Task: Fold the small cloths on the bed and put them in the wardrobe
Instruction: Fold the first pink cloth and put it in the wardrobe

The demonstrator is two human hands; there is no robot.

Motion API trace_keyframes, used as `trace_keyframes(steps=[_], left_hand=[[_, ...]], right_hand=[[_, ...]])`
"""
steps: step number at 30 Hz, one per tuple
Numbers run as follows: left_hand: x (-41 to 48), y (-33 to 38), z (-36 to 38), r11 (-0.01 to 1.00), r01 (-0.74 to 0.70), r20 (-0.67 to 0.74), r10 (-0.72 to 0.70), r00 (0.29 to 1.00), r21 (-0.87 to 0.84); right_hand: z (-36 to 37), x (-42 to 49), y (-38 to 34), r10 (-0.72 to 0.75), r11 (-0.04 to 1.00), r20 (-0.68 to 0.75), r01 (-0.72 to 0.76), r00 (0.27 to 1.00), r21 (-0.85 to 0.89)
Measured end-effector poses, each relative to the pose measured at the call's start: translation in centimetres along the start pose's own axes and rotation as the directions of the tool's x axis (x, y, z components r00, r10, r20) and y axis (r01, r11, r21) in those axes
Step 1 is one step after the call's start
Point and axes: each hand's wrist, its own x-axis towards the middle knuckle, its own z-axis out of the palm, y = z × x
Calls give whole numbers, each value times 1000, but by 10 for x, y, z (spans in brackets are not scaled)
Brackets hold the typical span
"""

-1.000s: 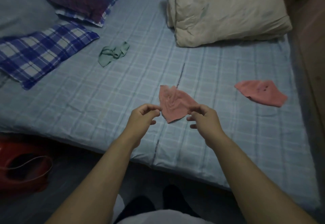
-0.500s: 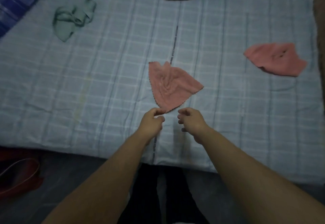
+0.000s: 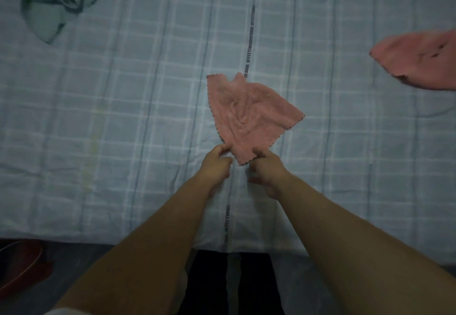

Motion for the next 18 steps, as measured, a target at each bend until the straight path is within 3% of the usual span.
trace_keyframes(steps=[8,18], left_hand=[[-23,33,-4,995,-80,11,81,997,-55],[-136,117,-30,939,-275,1,281,960,-207]], right_hand=[[-3,-31,-26,-213,976,-108,207,971,-65],[-24,-148,-87,-507,854,-31,497,862,-156]])
